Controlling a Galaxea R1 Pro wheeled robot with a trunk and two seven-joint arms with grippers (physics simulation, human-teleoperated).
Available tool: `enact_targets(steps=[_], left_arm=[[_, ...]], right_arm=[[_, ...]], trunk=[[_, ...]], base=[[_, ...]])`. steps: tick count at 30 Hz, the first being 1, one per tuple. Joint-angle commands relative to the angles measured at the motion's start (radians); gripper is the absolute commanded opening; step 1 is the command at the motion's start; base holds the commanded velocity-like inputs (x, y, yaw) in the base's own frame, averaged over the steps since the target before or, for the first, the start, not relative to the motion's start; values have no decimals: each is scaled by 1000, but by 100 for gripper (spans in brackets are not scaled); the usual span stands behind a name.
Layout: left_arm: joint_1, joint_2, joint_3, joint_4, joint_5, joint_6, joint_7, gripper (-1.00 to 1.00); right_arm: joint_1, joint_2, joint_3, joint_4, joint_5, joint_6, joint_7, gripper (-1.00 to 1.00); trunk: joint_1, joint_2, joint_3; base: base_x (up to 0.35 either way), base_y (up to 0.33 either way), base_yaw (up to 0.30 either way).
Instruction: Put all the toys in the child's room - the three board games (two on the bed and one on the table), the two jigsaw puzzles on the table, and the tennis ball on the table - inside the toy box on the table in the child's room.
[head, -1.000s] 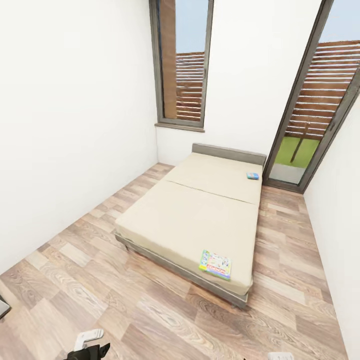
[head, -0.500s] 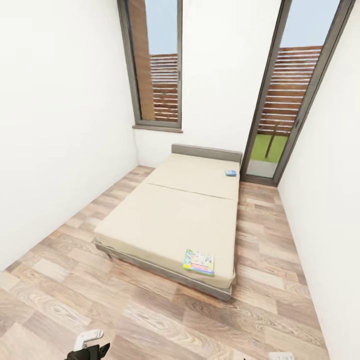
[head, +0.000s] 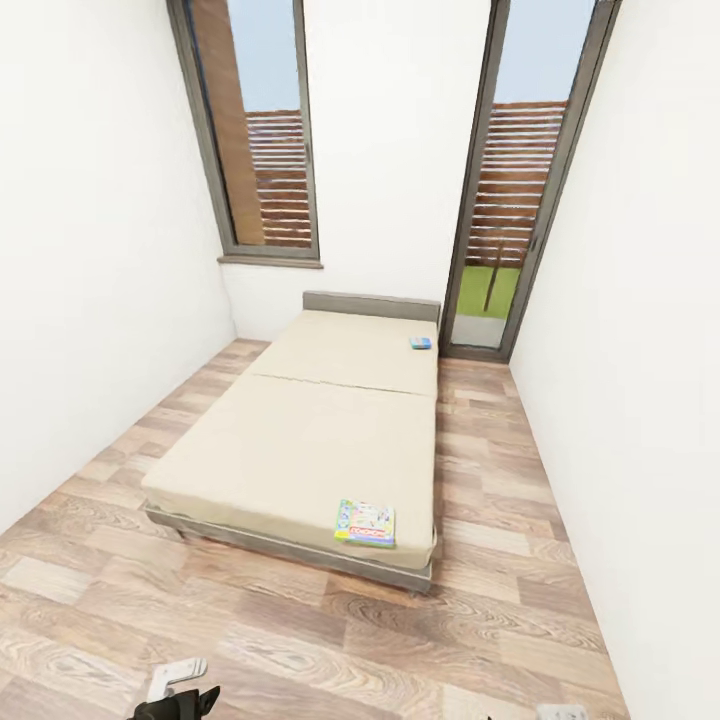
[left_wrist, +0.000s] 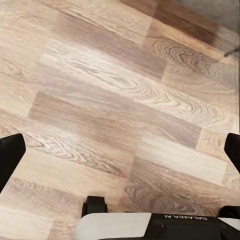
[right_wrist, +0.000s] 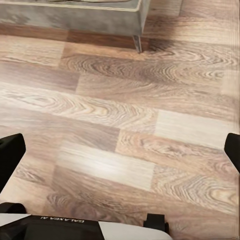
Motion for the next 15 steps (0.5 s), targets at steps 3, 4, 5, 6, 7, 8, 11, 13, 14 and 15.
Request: enact_targets(steps=[3, 4, 5, 6, 7, 8, 11, 13, 14, 15], left_arm=[[-1, 0, 4, 1, 4, 1, -6, 100], [-1, 0, 4, 0, 4, 1, -6, 100], [-1, 0, 4, 1, 4, 1, -6, 100], [-1, 0, 4, 1, 4, 1, -6, 100], [-1, 0, 4, 1, 4, 1, -6, 100], [-1, 0, 4, 1, 4, 1, -6, 100], [-1, 0, 4, 1, 4, 1, -6, 100], [-1, 0, 4, 1, 4, 1, -6, 100], [-1, 0, 4, 1, 4, 1, -6, 100], [-1, 0, 4, 1, 4, 1, -6, 100]], right_arm=[[-1, 0, -1, 1, -8, -1, 7, 100], [-1, 0, -1, 1, -8, -1, 7, 100], [-1, 1, -1, 1, -8, -1, 7, 100], [-1, 1, -1, 1, -8, -1, 7, 100], [-1, 1, -1, 1, -8, -1, 7, 100], [-1, 1, -1, 1, -8, -1, 7, 100], [-1, 1, -1, 1, -8, -1, 7, 100], [-1, 1, -1, 1, -7, -1, 7, 100], [-1, 0, -1, 1, -7, -1, 7, 100], [-1, 0, -1, 1, -7, -1, 7, 100]], trunk=[[1, -2, -1], [1, -2, 0], [1, -2, 0], [1, -2, 1], [1, -2, 1], [1, -2, 2], [1, -2, 3], [1, -2, 4], [1, -2, 4], [1, -2, 4]], base=[[0, 0, -277], [0, 0, -277], [0, 0, -277], [0, 0, -277], [0, 0, -277], [0, 0, -277], [0, 0, -275], [3, 0, -229], [21, 6, -168], [46, 19, -135]])
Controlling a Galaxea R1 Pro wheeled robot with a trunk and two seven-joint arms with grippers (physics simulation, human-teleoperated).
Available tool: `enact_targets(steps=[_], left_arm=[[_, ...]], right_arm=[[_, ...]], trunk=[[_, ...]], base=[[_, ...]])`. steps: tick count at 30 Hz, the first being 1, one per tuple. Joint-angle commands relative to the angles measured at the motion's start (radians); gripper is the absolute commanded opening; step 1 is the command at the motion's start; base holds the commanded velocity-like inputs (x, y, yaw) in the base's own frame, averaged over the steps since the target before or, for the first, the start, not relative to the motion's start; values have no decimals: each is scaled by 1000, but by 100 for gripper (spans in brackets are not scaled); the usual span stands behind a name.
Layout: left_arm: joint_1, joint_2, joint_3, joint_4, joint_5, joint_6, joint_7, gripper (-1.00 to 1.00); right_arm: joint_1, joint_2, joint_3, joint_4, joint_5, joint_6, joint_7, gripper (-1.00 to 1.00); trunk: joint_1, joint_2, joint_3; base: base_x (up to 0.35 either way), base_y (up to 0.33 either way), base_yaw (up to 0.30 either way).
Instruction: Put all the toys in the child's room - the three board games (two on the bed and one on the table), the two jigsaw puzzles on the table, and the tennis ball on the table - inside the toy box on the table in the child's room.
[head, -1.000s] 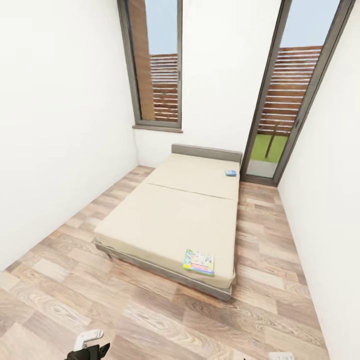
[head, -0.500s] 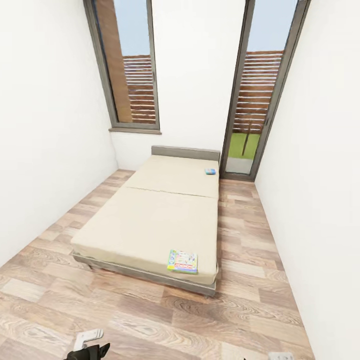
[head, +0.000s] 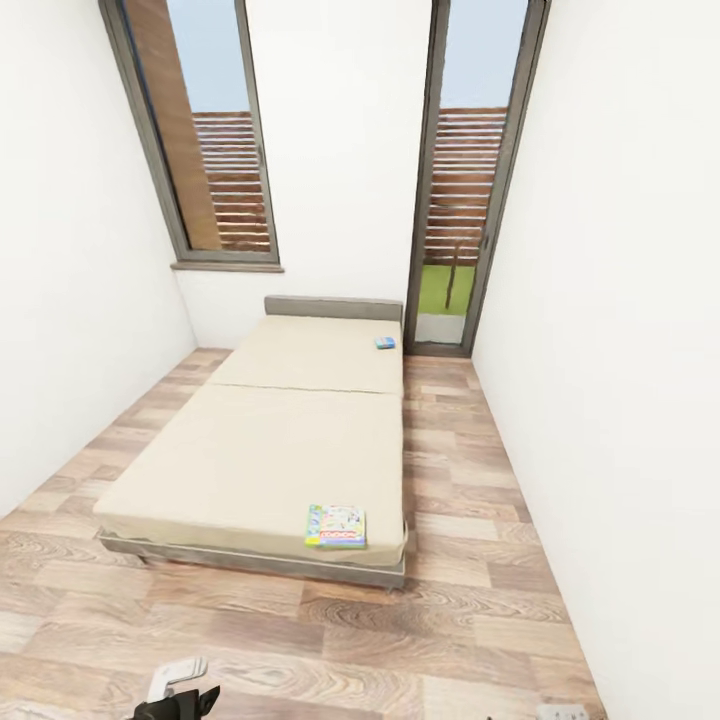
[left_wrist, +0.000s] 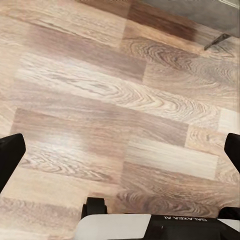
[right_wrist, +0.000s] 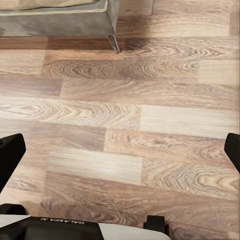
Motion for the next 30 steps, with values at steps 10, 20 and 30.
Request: enact_targets(steps=[10, 20, 30], left_arm=[[-1, 0, 4, 0, 4, 0, -5, 100], [-1, 0, 4, 1, 4, 0, -5, 100], [-1, 0, 4, 1, 4, 0, -5, 100]], right_arm=[[-1, 1, 0, 1, -8, -2, 7, 100], [-1, 1, 3, 1, -7, -1, 7, 100], [-1, 0, 3, 1, -6, -2, 7, 100]], trunk=[[1, -2, -1], [1, -2, -1], [1, -2, -1]], base=[[166, 82, -46], [50, 17, -4], [4, 1, -1]])
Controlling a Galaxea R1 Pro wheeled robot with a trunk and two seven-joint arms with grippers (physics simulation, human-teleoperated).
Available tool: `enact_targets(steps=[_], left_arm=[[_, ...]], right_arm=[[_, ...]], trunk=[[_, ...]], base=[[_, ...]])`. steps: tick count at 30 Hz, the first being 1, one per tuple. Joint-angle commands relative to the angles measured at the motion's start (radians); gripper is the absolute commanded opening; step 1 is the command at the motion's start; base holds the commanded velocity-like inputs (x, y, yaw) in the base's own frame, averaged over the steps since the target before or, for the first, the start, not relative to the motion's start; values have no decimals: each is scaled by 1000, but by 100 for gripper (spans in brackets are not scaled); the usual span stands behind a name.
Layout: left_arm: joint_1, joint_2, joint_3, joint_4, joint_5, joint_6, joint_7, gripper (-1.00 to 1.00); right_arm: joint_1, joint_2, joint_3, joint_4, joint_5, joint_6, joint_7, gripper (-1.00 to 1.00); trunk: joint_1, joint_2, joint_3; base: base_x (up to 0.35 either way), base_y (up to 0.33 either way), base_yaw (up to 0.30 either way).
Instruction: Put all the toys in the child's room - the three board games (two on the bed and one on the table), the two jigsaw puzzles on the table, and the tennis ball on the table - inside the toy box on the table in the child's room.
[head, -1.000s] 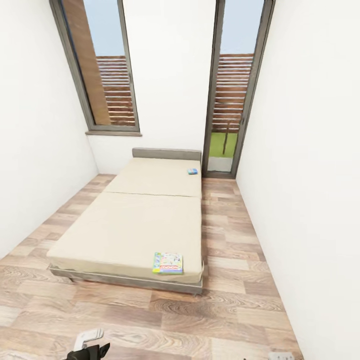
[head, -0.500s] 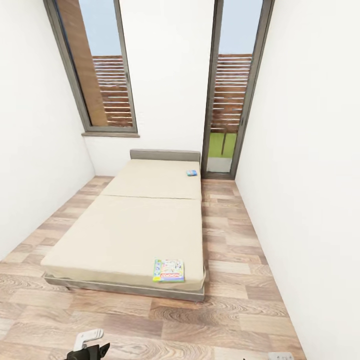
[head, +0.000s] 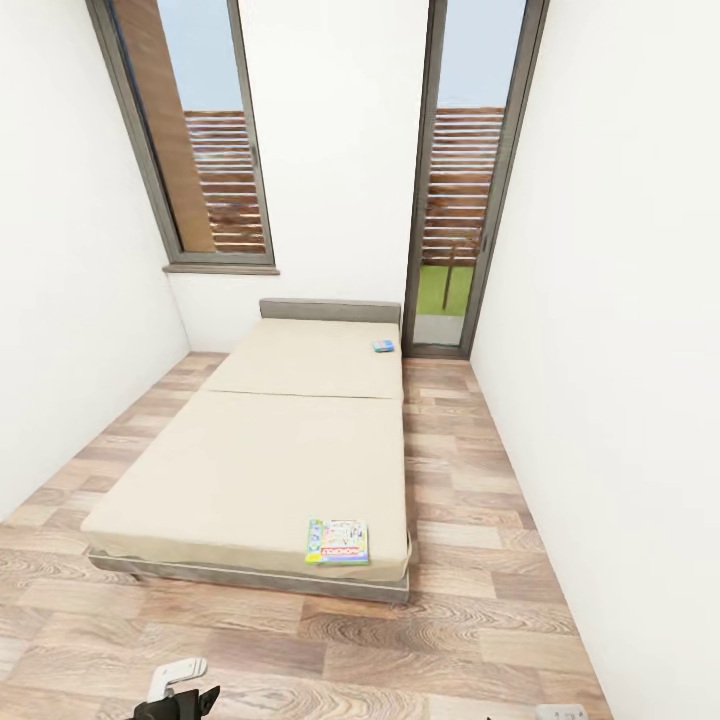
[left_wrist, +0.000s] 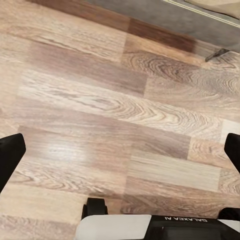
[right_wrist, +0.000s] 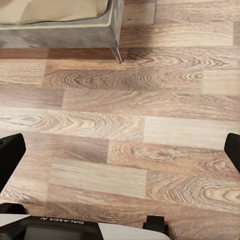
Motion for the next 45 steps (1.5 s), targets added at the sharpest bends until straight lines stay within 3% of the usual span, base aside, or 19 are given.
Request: enact_targets(steps=[1, 14, 26, 45], left_arm=[[-1, 0, 4, 1, 4, 1, -6, 100], [-1, 0, 4, 1, 4, 1, -7, 100], [-1, 0, 4, 1, 4, 1, -7, 100], [-1, 0, 4, 0, 4, 1, -7, 100]], right_arm=[[-1, 0, 0, 1, -9, -1, 7, 100], [-1, -2, 0, 1, -10, -19, 8, 100], [-1, -3, 1, 1, -10, -23, 8, 100], [-1, -1, 3, 1, -8, -23, 8, 100]], trunk=[[1, -2, -2], [1, -2, 9], [1, -2, 18], [1, -2, 19]], base=[[1, 0, -24], [29, 0, -174], [204, 0, -212], [27, 0, -15]])
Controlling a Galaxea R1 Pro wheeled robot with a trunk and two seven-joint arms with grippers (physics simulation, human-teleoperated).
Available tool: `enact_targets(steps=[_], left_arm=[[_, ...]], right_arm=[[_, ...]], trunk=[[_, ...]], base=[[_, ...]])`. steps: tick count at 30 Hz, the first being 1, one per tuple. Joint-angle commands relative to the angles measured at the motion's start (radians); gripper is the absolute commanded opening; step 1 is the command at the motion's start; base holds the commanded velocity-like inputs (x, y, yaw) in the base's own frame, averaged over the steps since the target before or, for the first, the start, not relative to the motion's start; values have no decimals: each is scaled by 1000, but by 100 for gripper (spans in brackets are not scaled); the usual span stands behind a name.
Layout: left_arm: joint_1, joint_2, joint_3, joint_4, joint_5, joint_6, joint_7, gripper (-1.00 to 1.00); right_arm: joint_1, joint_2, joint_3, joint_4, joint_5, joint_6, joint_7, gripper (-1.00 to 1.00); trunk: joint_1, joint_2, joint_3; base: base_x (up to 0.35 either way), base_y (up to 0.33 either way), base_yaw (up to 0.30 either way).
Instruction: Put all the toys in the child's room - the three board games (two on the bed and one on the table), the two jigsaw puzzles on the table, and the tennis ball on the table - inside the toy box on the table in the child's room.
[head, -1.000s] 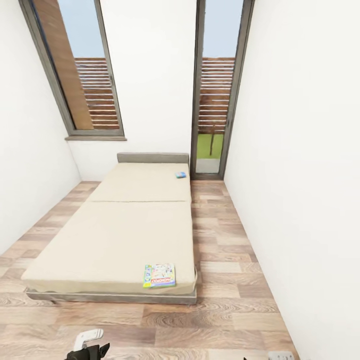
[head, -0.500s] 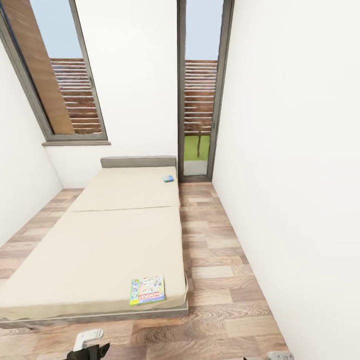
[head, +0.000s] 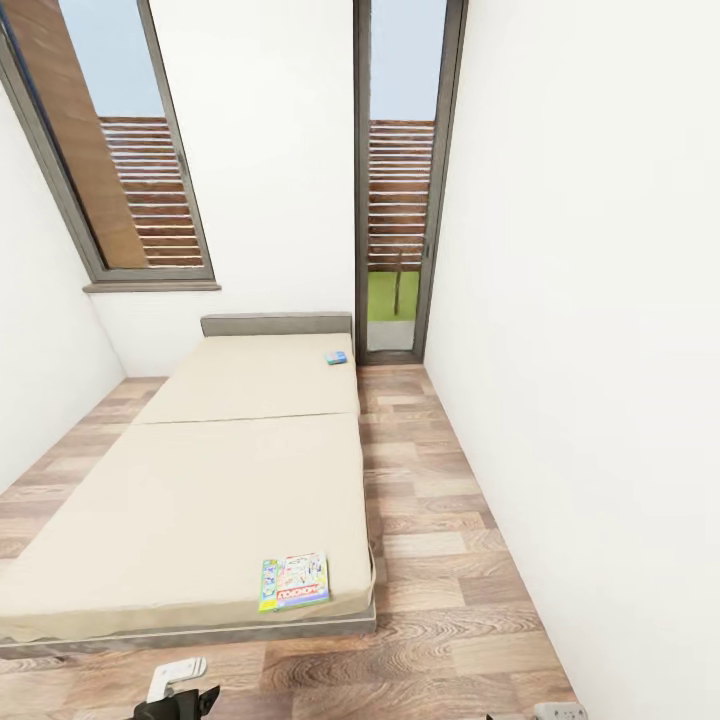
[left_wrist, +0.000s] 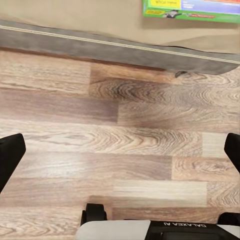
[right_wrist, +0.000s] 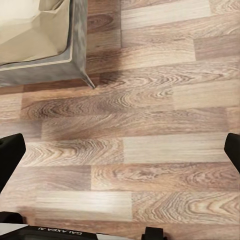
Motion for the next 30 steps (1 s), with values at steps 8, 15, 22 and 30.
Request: enact_targets(steps=[8, 15, 22, 30], left_arm=[[-1, 0, 5, 1, 5, 2, -7, 100], [-1, 2, 12, 1, 13, 9, -24, 100], [-10, 6, 42, -8, 43, 126, -133, 100], [-64, 58, 120, -39, 125, 419, -351, 100]], right_arm=[[-1, 1, 0, 1, -9, -1, 7, 100], [-1, 1, -3, -1, -12, 2, 14, 100], [-2, -5, -10, -14, -23, 48, 19, 100], [-49, -11, -19, -134, -53, 276, 21, 100]], trunk=[[1, -2, -2], [1, -2, -2], [1, -2, -2], [1, -2, -2]], base=[[0, 0, 0], [0, 0, 0], [0, 0, 0], [0, 0, 0]])
